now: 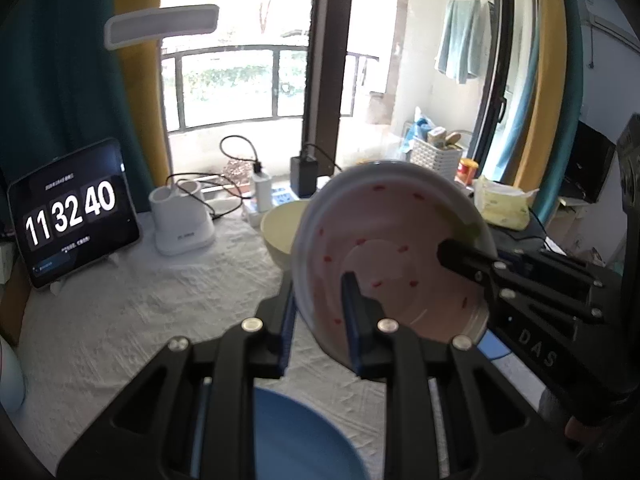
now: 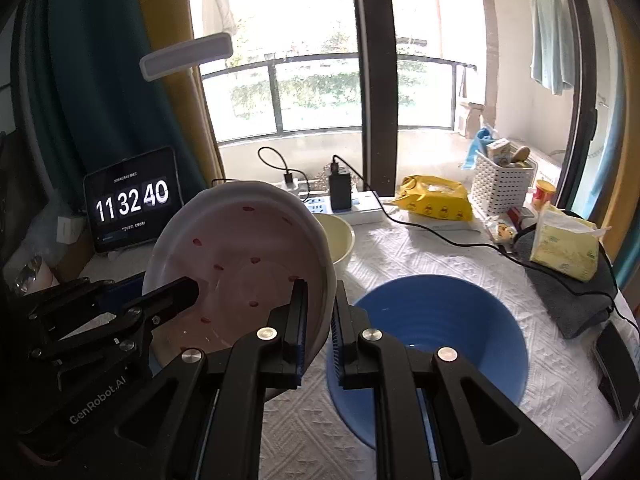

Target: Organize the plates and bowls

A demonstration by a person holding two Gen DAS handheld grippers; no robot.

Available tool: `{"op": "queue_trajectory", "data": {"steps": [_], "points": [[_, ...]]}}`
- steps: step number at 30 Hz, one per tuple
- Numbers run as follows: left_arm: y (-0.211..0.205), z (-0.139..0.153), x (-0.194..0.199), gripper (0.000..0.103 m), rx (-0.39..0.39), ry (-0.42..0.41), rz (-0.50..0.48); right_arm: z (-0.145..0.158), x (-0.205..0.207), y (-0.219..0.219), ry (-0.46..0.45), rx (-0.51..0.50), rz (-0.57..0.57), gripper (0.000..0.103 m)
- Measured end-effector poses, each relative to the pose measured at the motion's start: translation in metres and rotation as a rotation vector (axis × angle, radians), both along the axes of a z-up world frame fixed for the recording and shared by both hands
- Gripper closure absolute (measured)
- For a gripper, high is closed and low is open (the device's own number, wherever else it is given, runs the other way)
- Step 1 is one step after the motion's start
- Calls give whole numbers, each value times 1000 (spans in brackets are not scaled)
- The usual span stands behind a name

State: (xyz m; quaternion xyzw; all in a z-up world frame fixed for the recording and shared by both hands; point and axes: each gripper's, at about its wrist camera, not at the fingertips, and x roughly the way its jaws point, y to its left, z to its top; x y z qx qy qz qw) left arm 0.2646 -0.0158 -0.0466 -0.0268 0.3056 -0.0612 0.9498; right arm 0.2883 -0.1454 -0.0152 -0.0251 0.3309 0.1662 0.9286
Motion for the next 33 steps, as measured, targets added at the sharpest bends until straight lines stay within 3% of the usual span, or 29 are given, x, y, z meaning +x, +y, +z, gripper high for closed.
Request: {"op": "queue_trajectory", "data": {"steps": [16,33], "points": [[-61,-1,12,81,37,29,-81,5,1,-60,-3,24,-78,91],[-108,-22,26,81,71,102,-142,-20,5,-108,58,40,-143,91]]}}
